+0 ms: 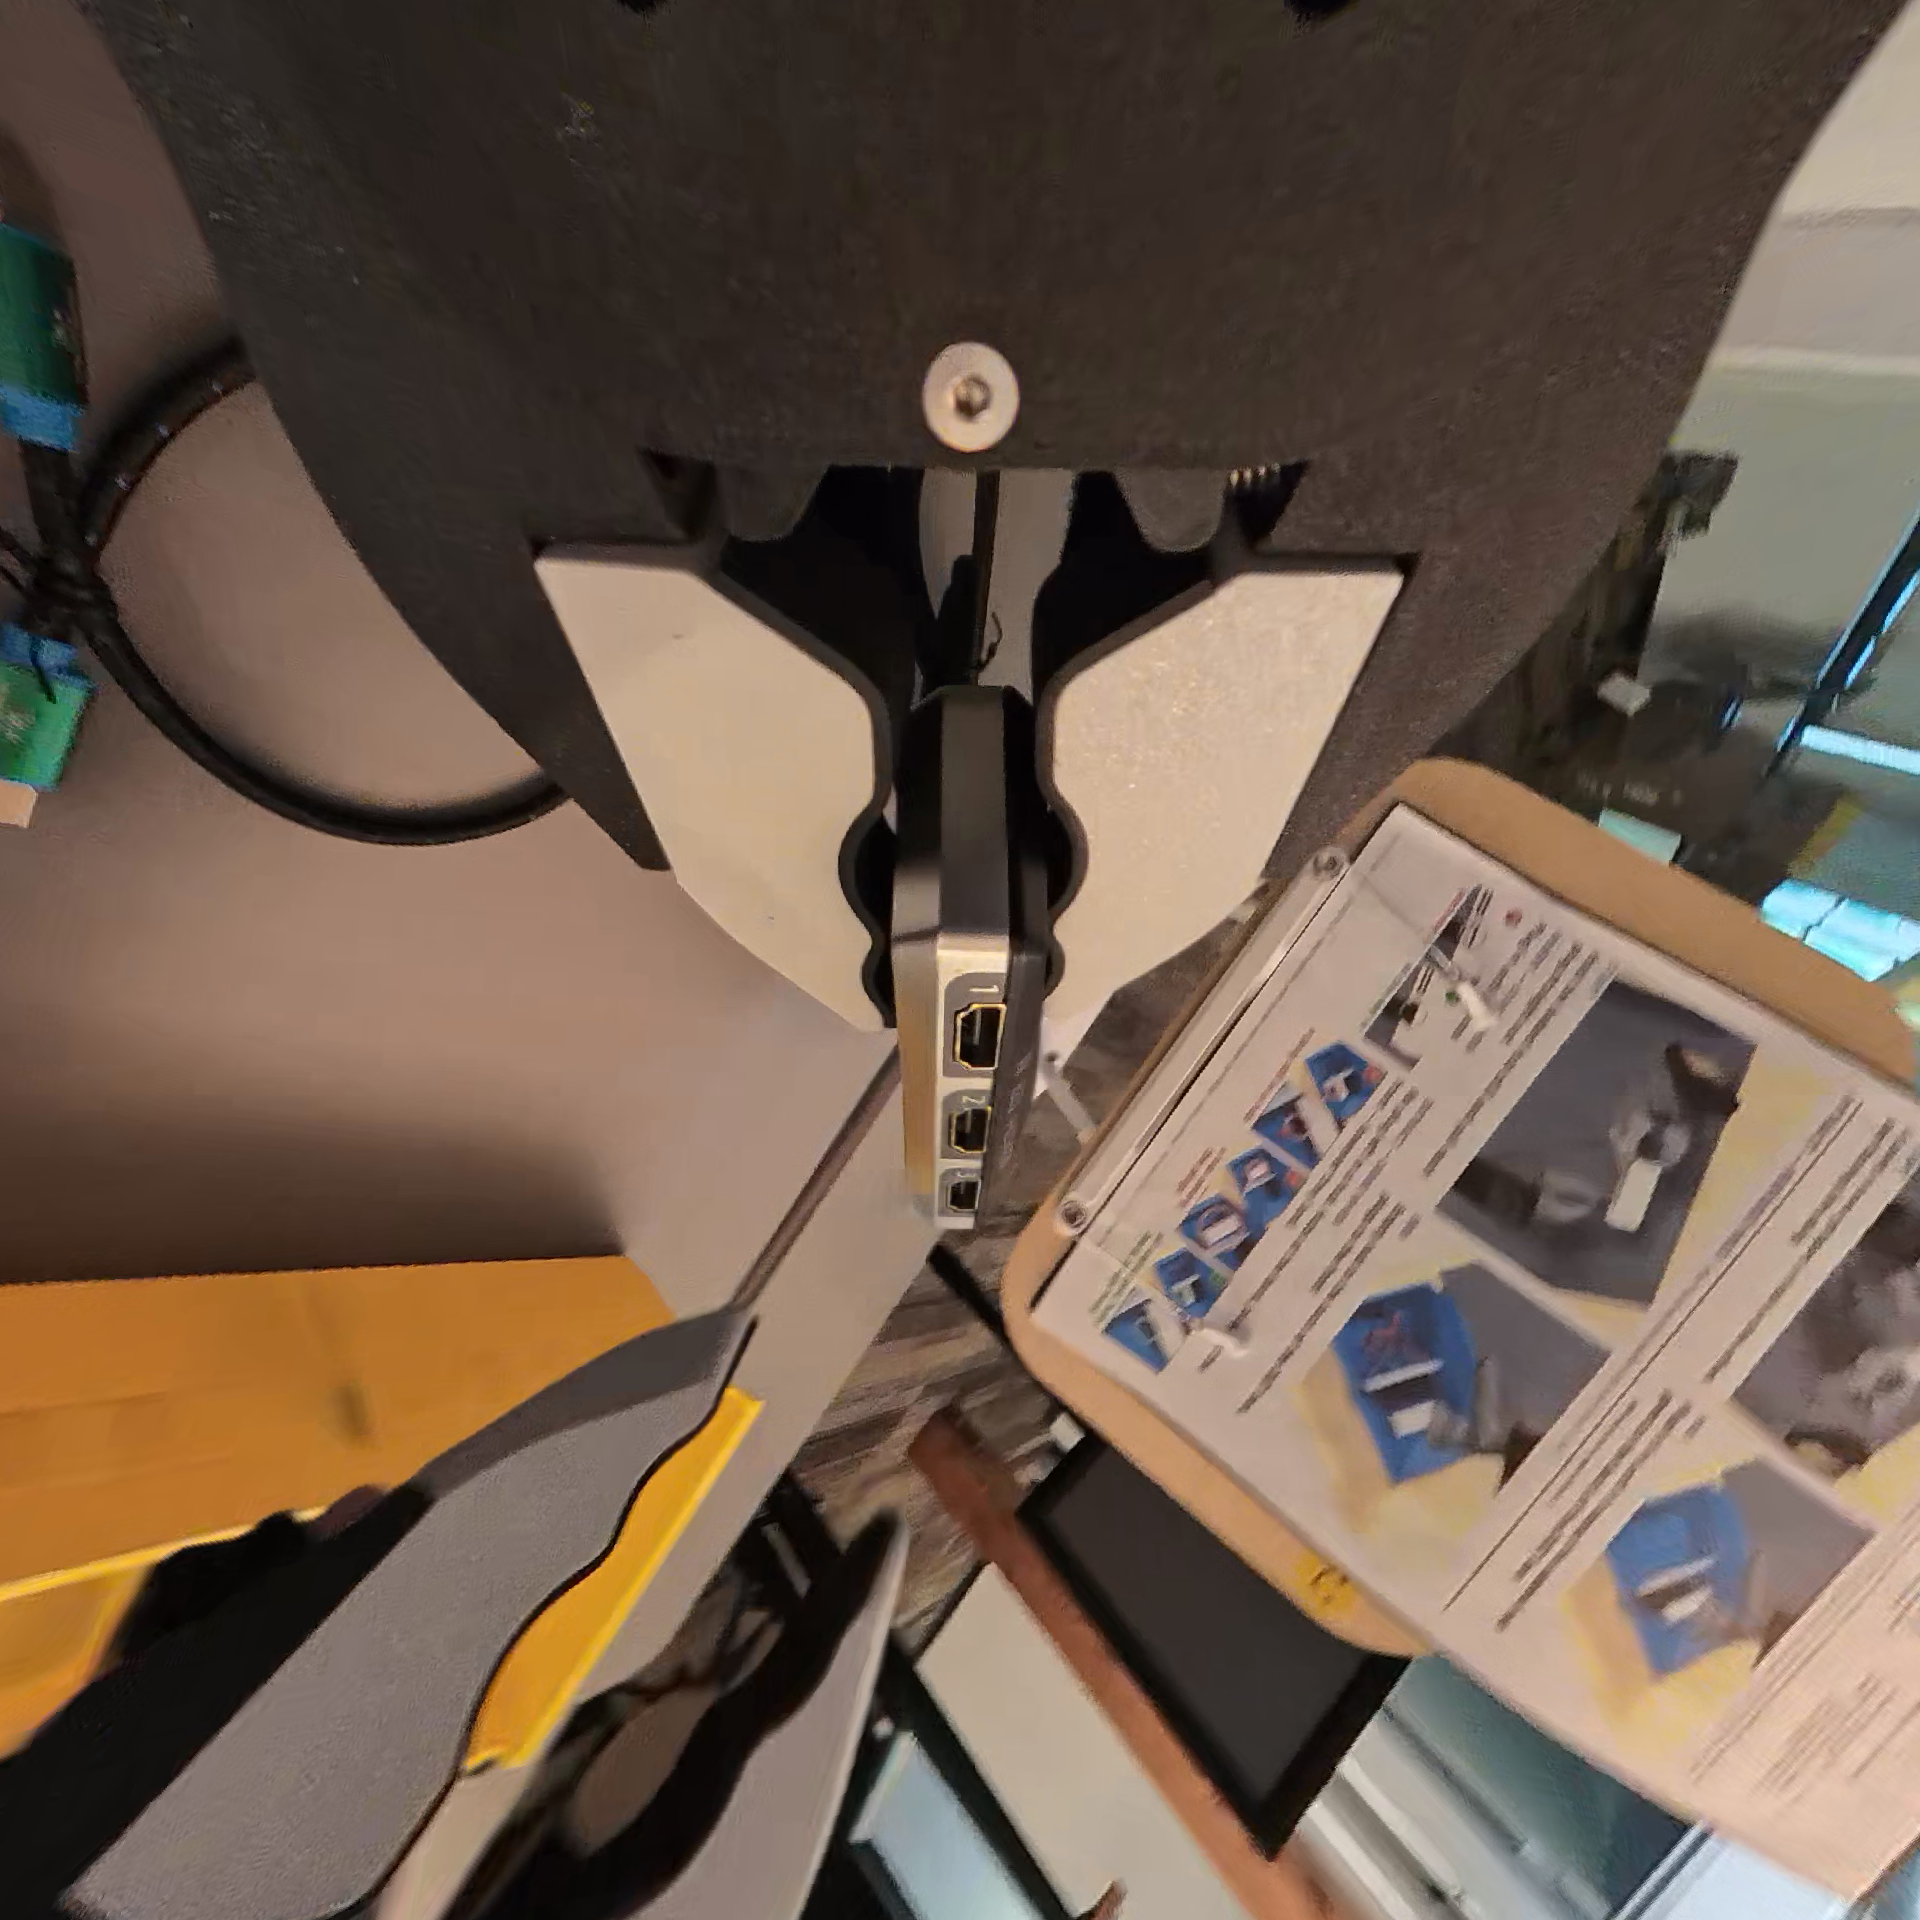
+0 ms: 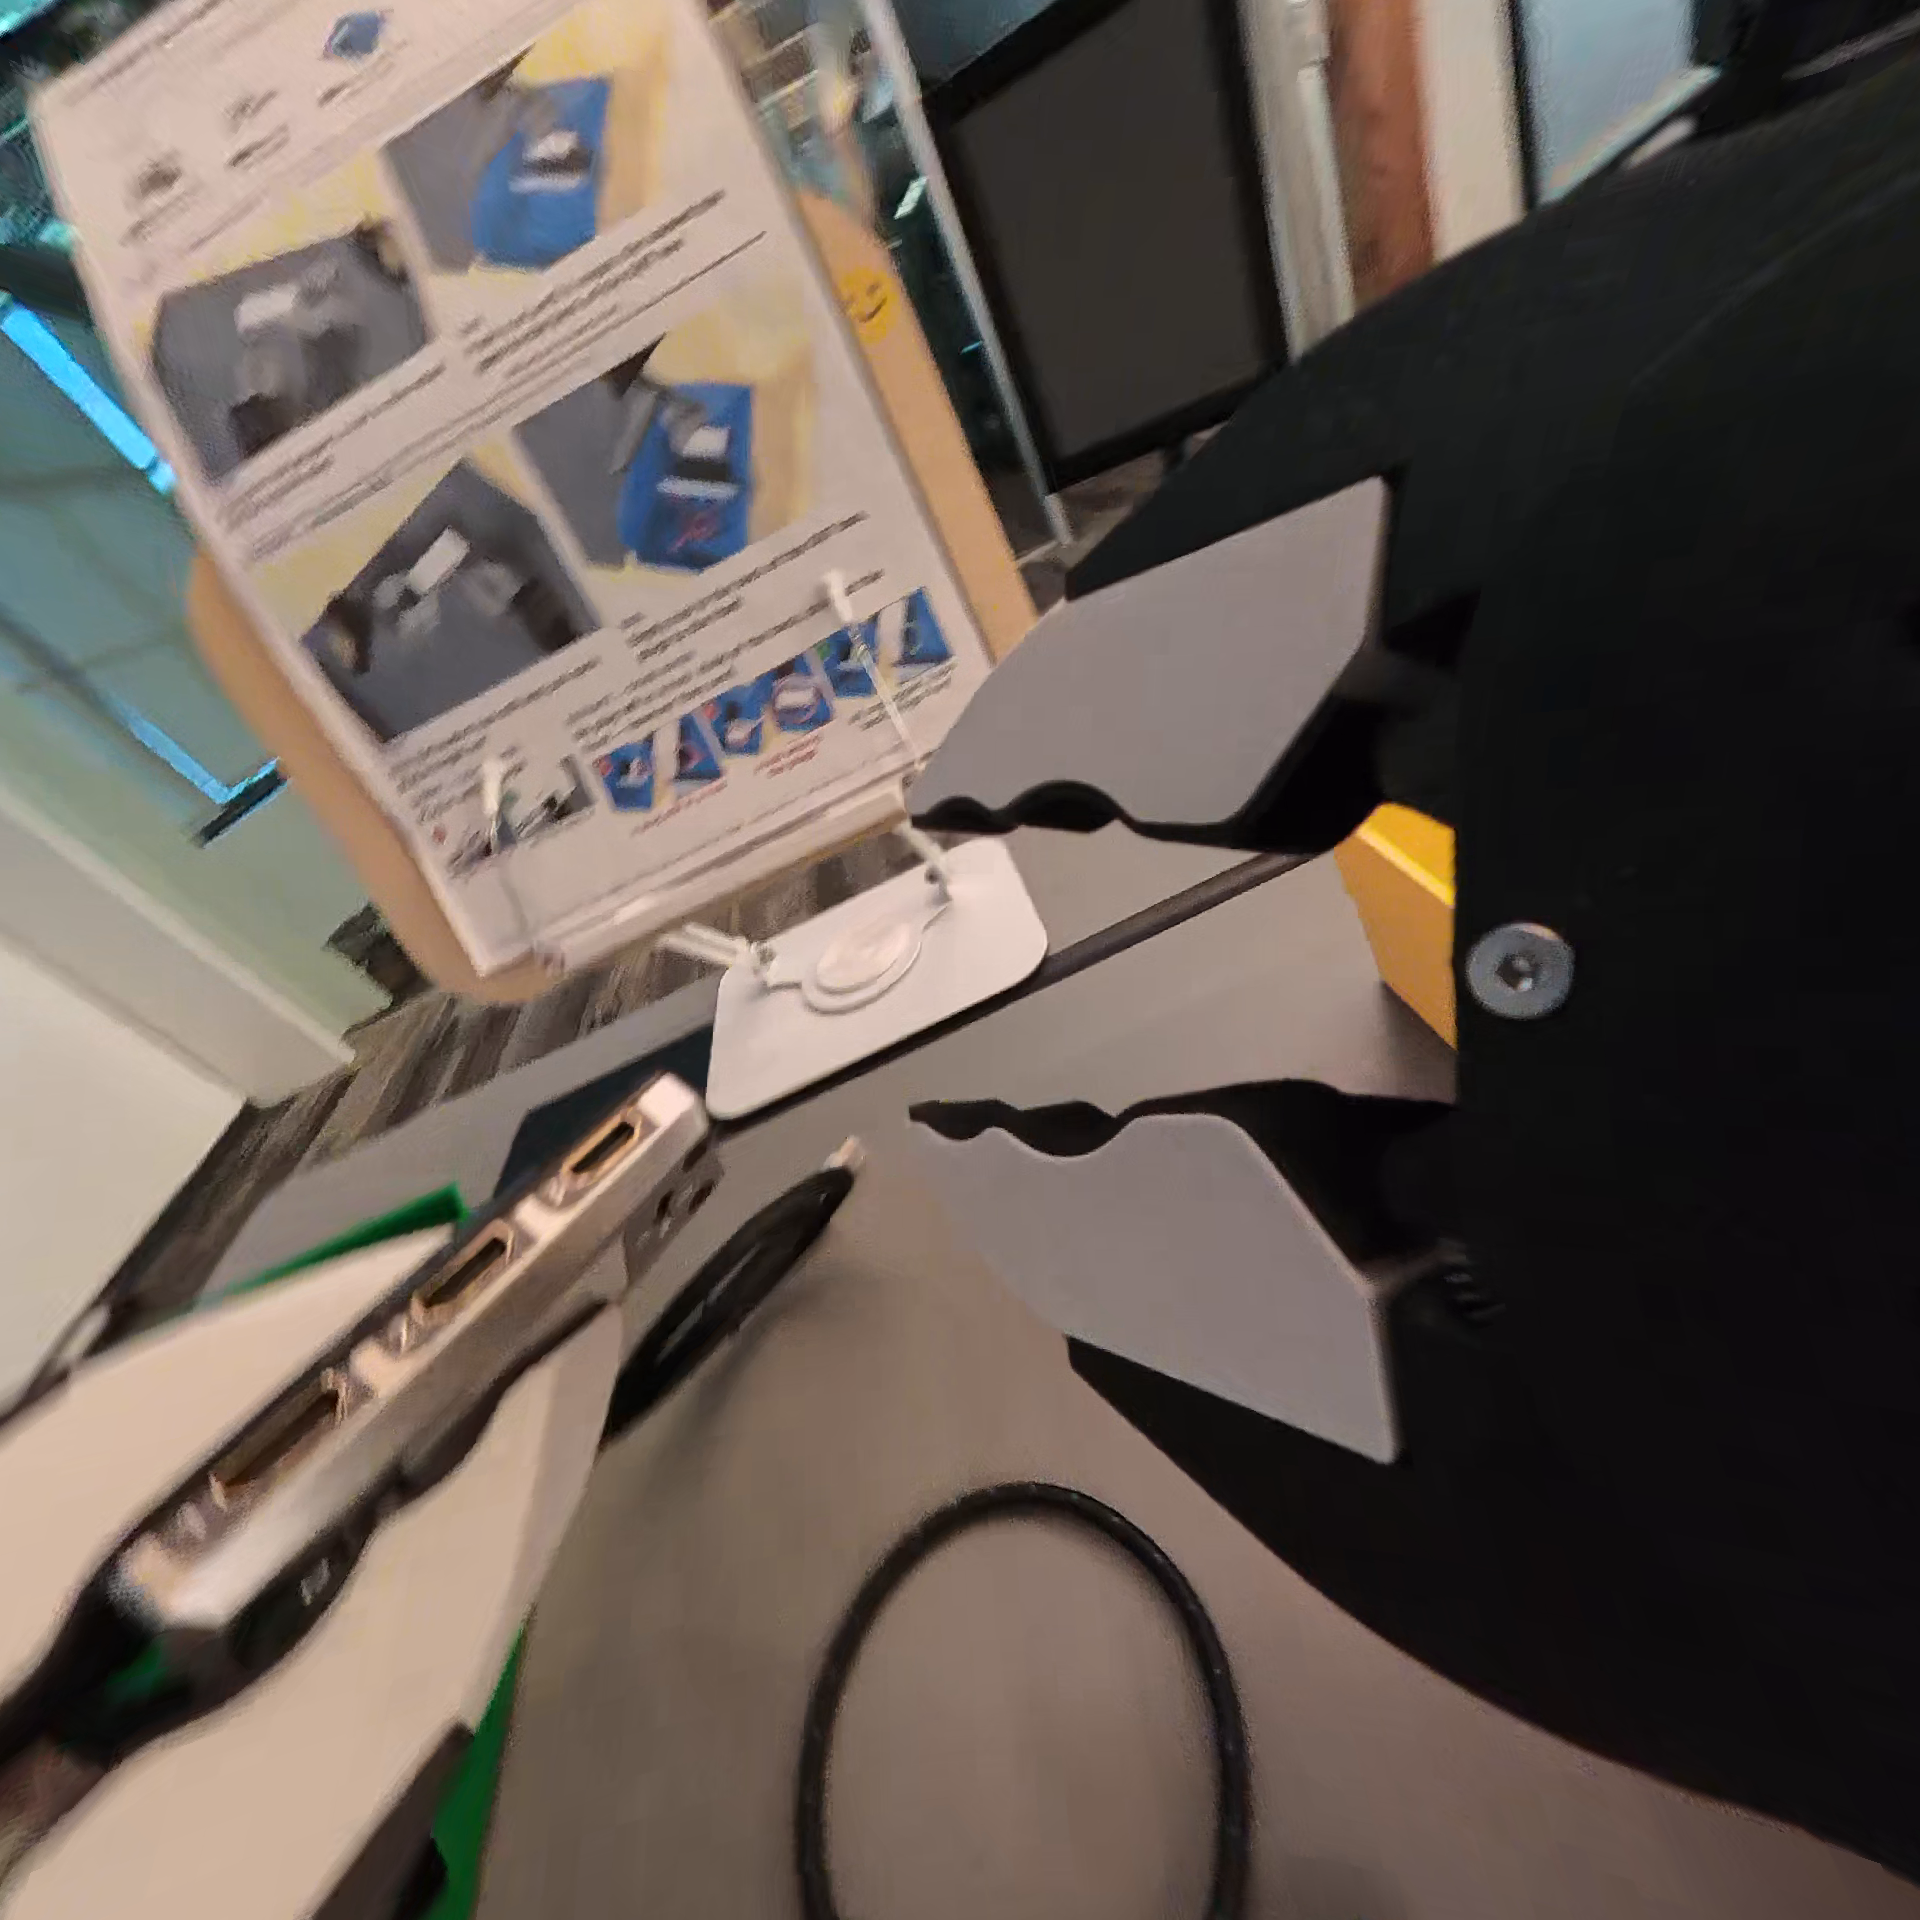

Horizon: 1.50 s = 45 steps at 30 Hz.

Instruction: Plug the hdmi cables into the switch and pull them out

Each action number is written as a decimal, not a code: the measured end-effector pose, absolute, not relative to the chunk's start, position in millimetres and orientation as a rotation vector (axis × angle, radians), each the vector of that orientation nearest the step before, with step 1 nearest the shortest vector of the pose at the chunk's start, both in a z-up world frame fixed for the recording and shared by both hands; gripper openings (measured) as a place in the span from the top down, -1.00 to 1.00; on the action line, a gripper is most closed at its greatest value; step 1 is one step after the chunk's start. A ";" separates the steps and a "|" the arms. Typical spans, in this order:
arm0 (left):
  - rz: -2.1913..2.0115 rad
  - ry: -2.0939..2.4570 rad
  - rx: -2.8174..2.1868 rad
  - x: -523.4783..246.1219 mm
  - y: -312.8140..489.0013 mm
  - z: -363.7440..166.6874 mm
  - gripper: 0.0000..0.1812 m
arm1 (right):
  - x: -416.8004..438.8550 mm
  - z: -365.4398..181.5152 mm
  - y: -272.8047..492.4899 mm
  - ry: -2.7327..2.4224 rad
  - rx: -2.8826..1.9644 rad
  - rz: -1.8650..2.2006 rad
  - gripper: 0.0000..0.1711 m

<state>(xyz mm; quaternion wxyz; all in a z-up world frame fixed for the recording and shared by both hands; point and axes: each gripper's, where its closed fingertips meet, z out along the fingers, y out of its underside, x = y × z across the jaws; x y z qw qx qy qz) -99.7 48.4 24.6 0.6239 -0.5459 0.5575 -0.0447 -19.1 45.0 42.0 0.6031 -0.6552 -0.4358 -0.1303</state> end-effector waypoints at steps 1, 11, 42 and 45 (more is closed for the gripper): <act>-0.097 1.255 -1.276 -102.3 52.5 25.0 0.75 | -15.0 48.0 47.0 -0.952 -1.530 -0.312 0.38; -0.150 1.123 -1.353 -115.9 65.6 33.8 0.75 | -1.3 89.0 45.1 -0.681 -1.477 -0.439 0.44; -0.166 1.084 -1.346 -122.9 65.8 46.0 0.75 | 55.9 145.4 18.8 -0.311 -1.198 -0.386 0.83; -0.169 1.084 -1.347 -123.2 66.0 46.1 0.75 | 46.7 141.1 20.3 -0.348 -1.224 -0.304 0.73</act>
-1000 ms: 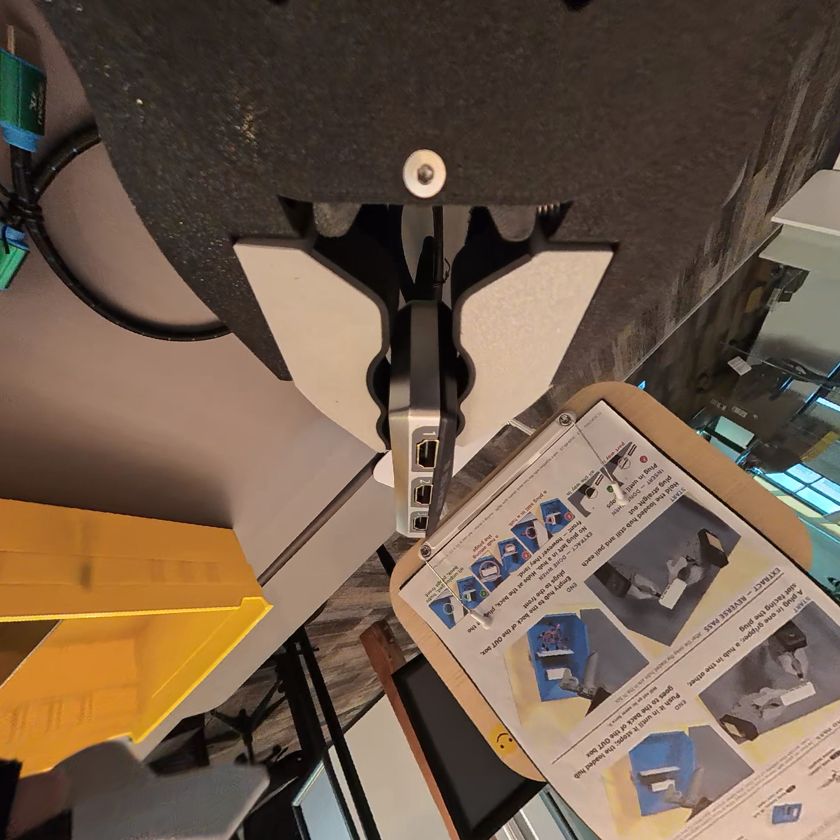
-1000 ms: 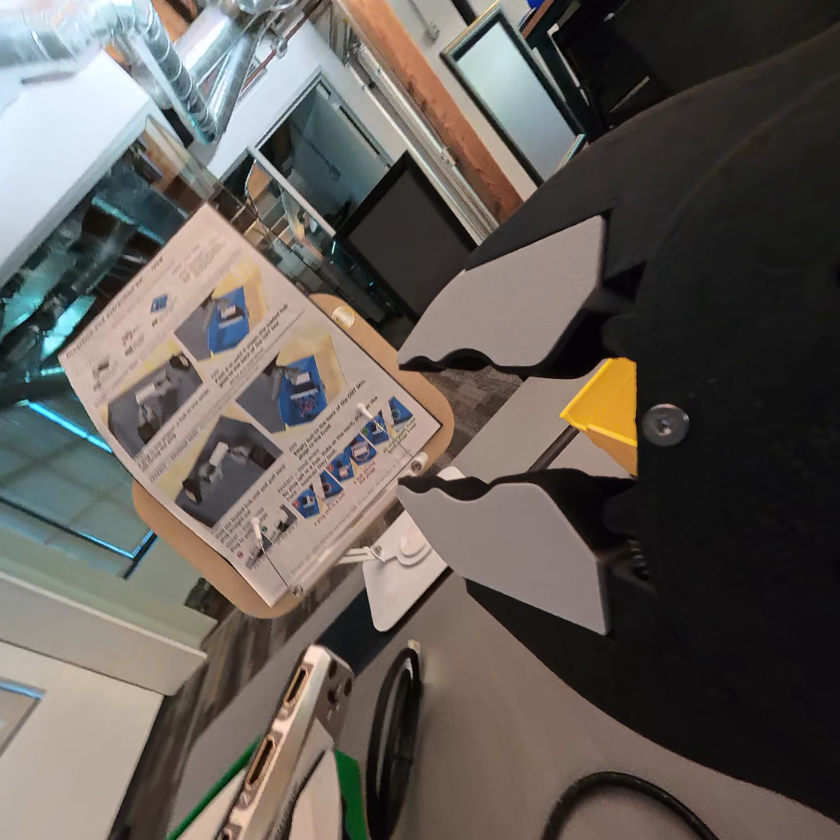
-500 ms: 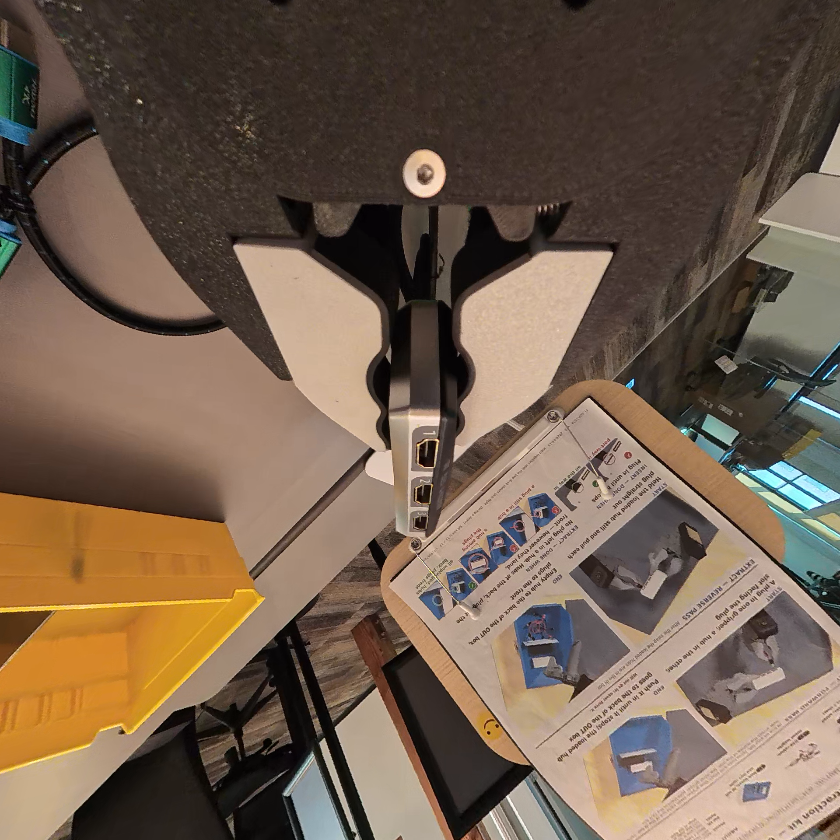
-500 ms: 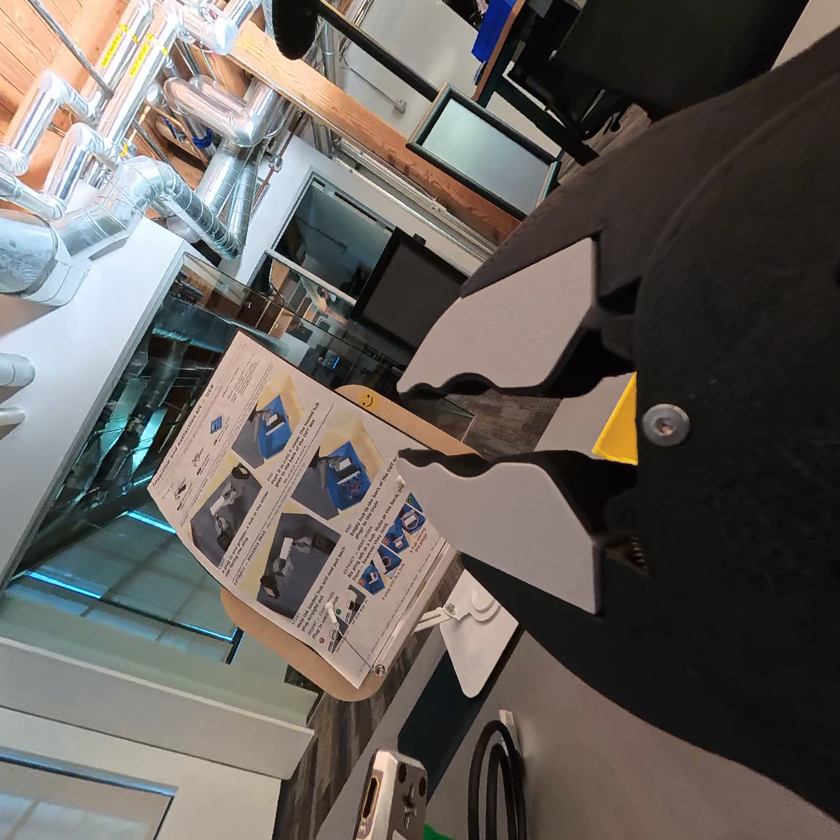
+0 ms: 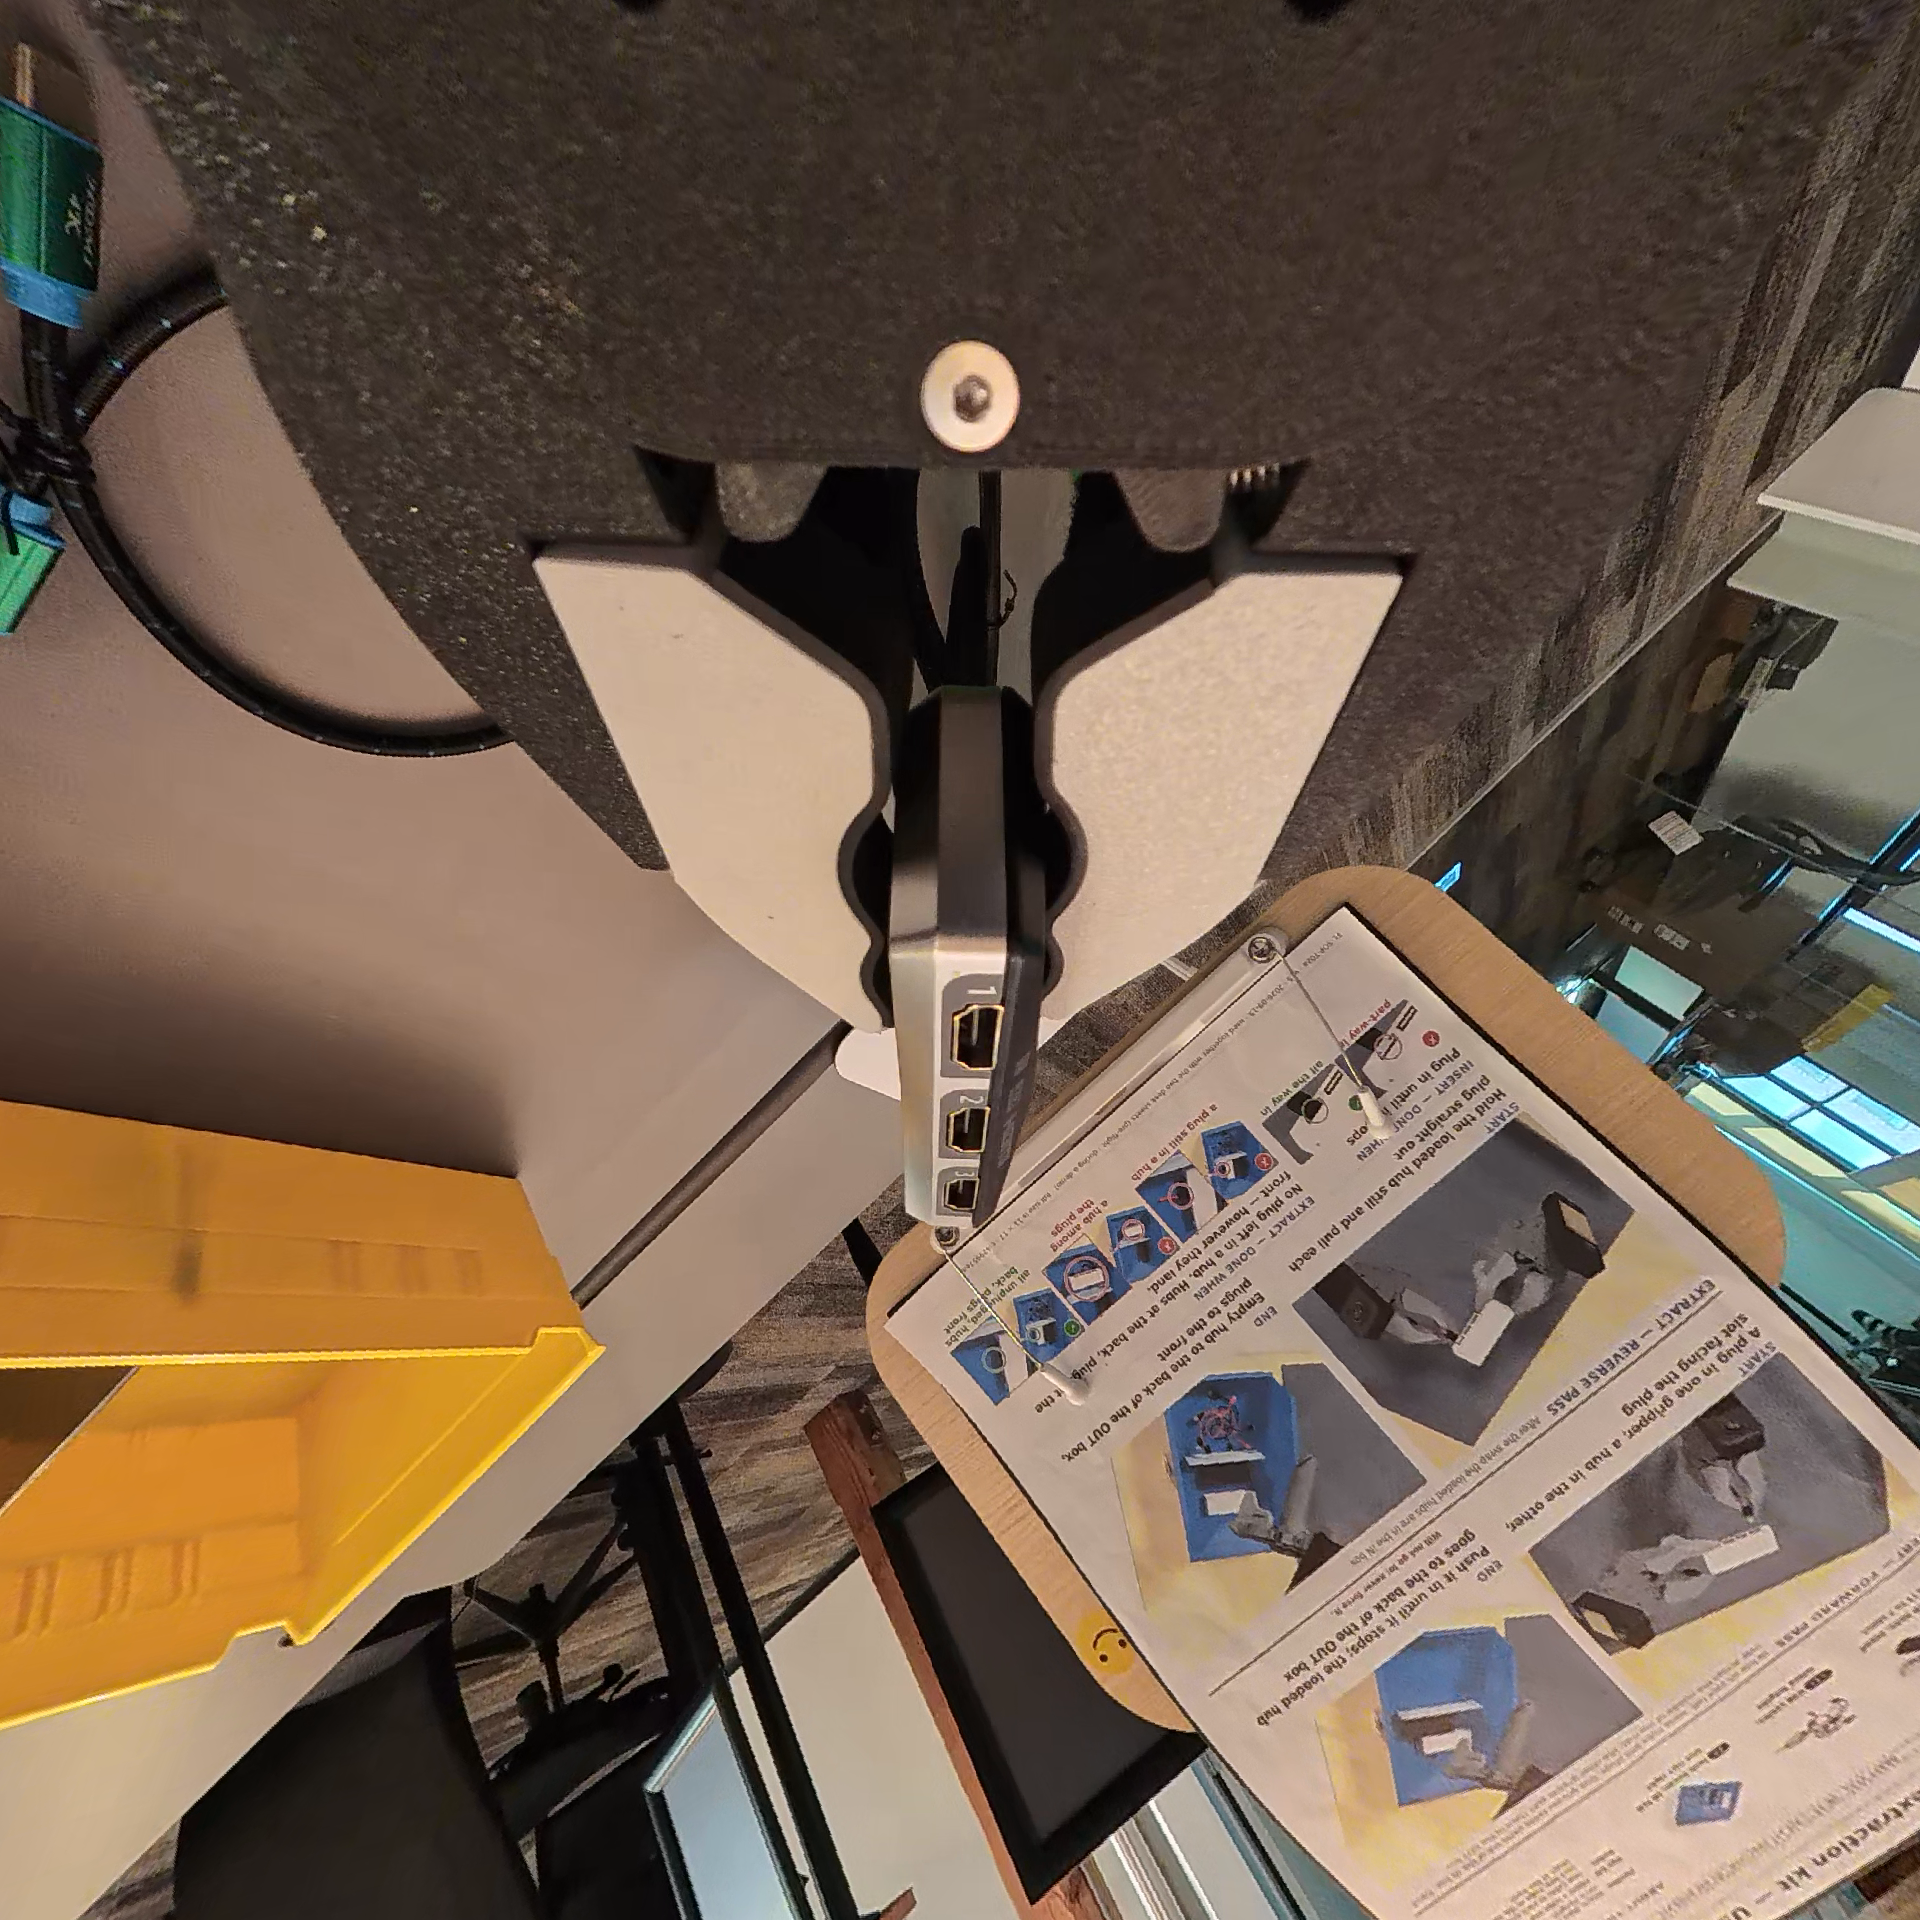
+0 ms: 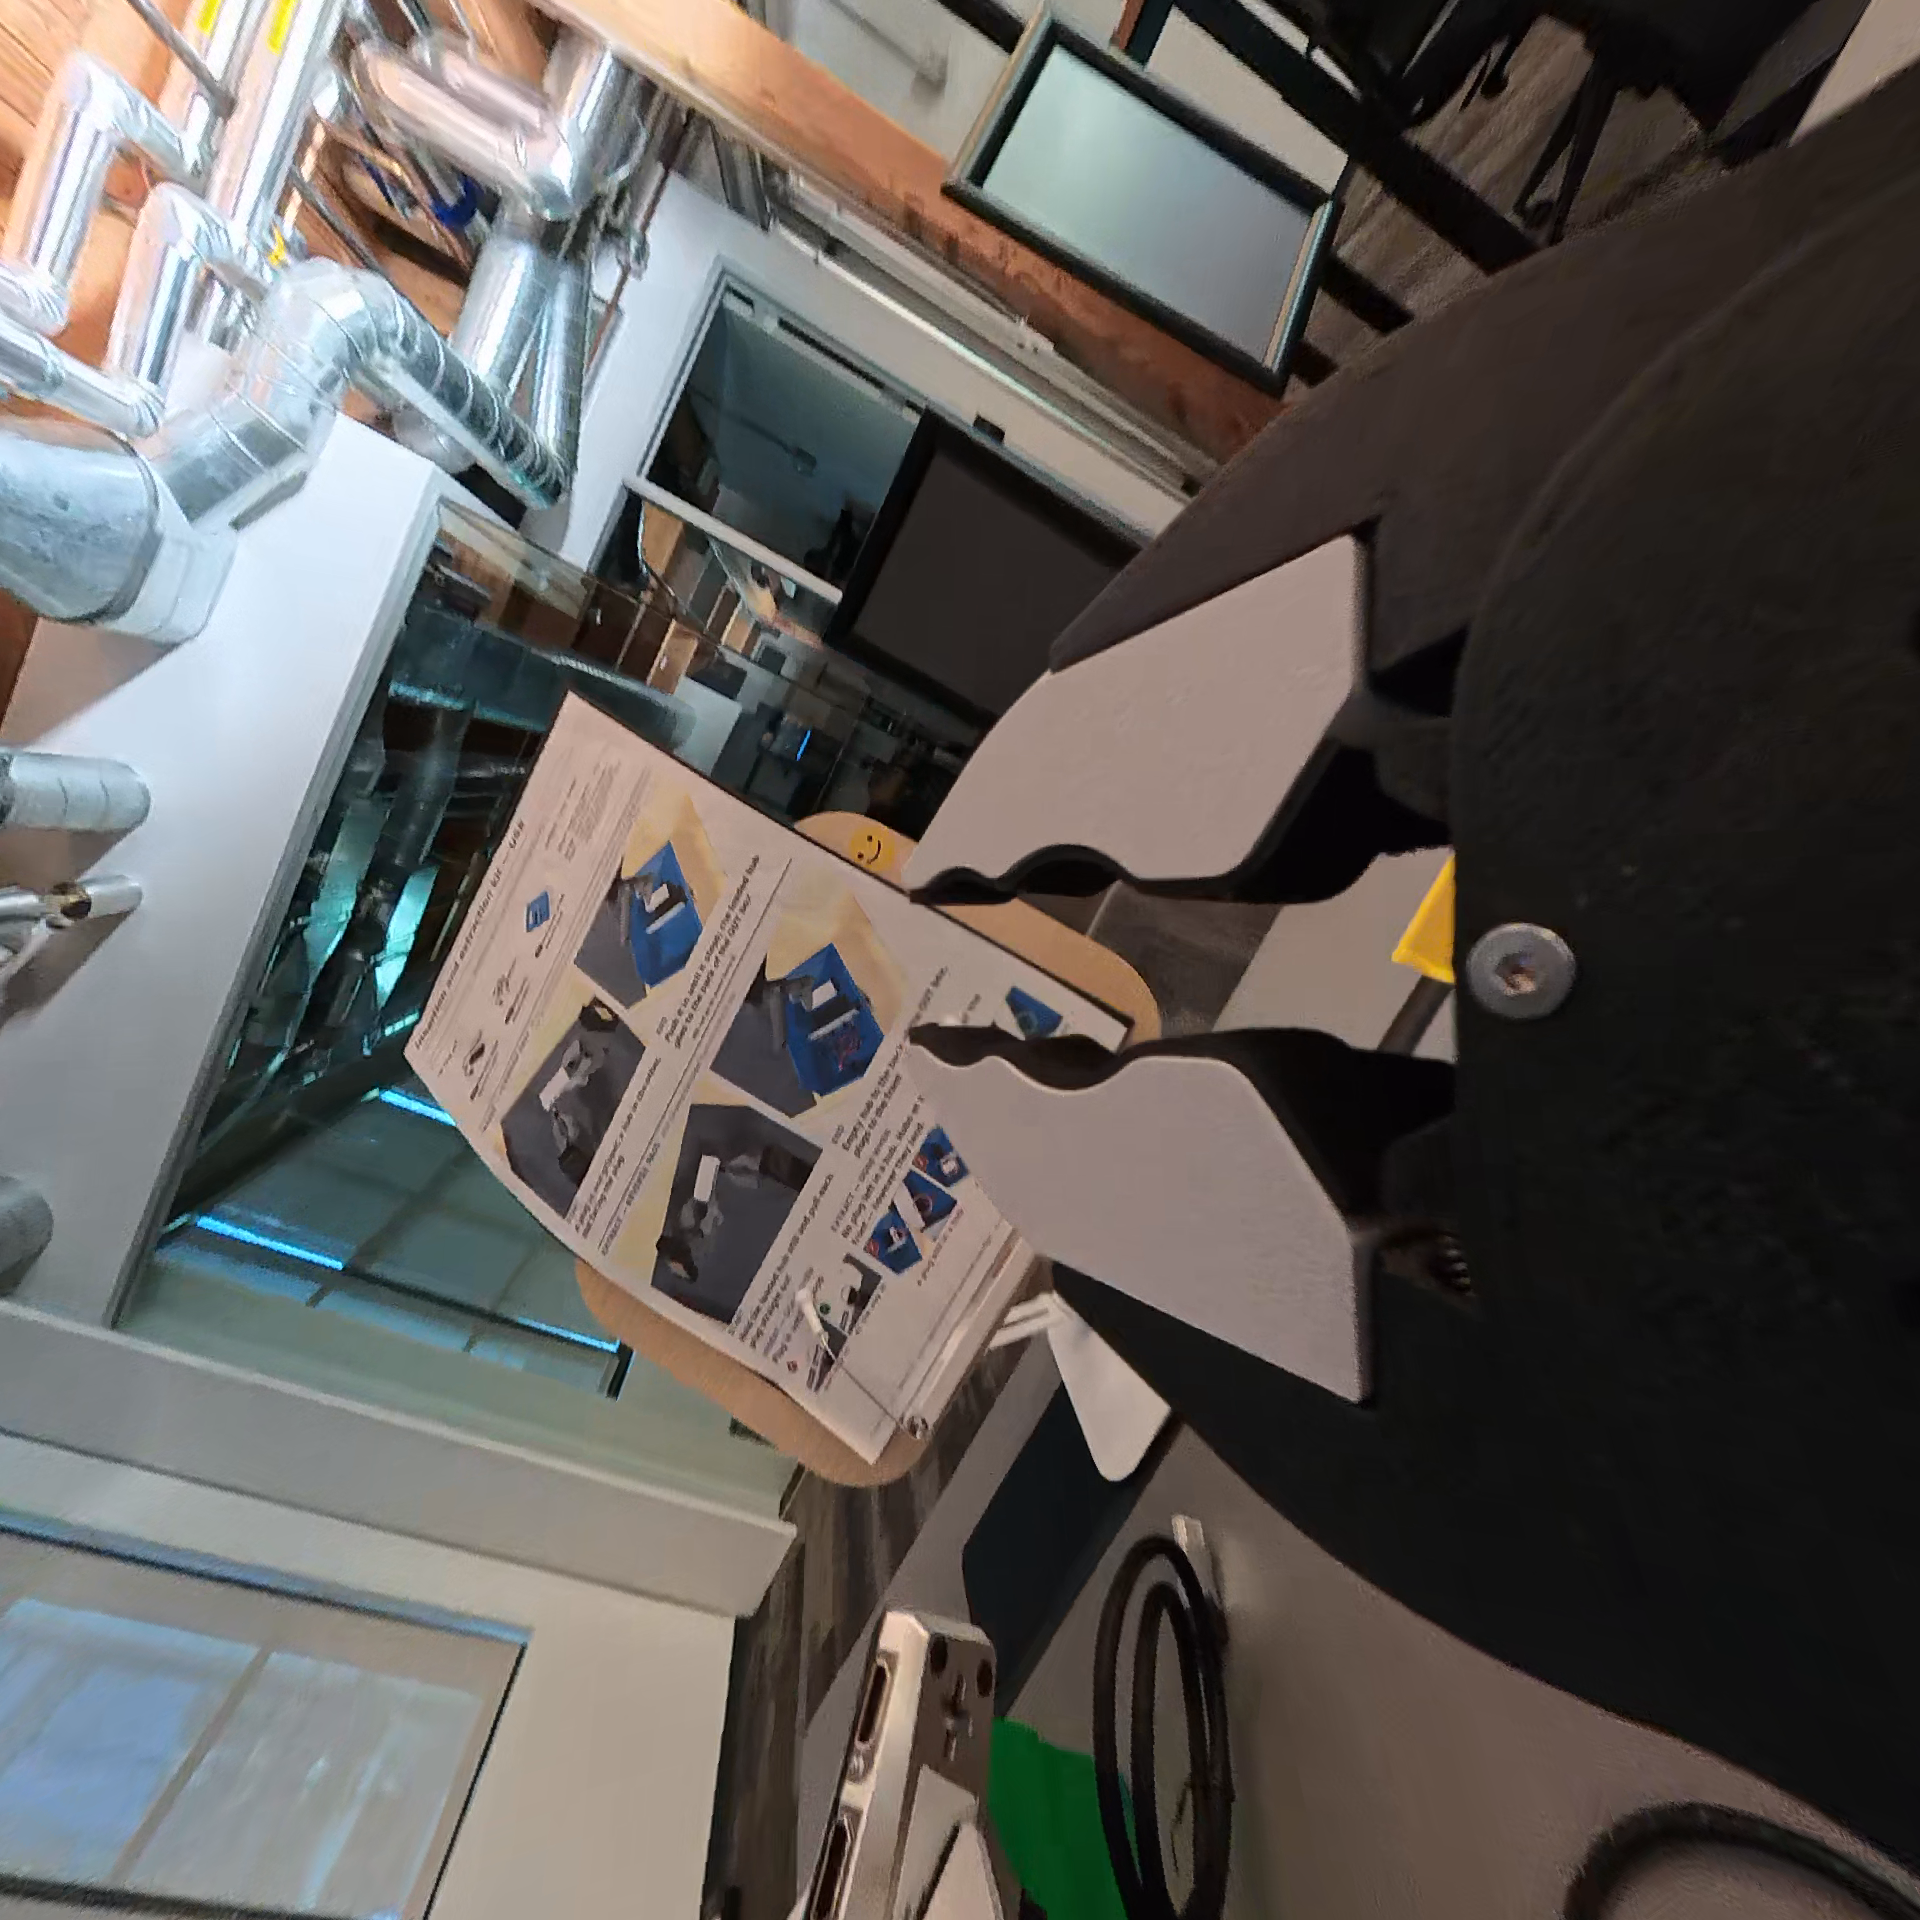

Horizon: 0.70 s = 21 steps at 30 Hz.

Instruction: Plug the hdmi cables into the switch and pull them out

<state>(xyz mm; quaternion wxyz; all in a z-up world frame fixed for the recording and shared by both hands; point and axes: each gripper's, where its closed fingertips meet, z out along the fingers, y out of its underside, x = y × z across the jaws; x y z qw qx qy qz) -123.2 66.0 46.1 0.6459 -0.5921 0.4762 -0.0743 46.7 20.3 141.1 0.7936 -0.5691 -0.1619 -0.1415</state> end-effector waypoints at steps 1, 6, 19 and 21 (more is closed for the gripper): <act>-0.170 1.085 -1.348 -123.2 66.0 45.9 0.75 | 44.4 139.7 20.9 -0.360 -1.231 -0.293 0.72; -0.172 1.089 -1.346 -123.2 65.9 46.0 0.75 | 39.4 137.4 20.9 -0.403 -1.211 -0.331 0.77; -0.169 1.094 -1.348 -123.1 65.9 45.8 0.75 | 38.6 135.6 21.0 -0.416 -1.194 -0.278 0.98; -0.170 1.094 -1.347 -123.1 65.8 45.7 0.75 | 37.3 132.9 22.9 -0.425 -1.211 -0.276 0.98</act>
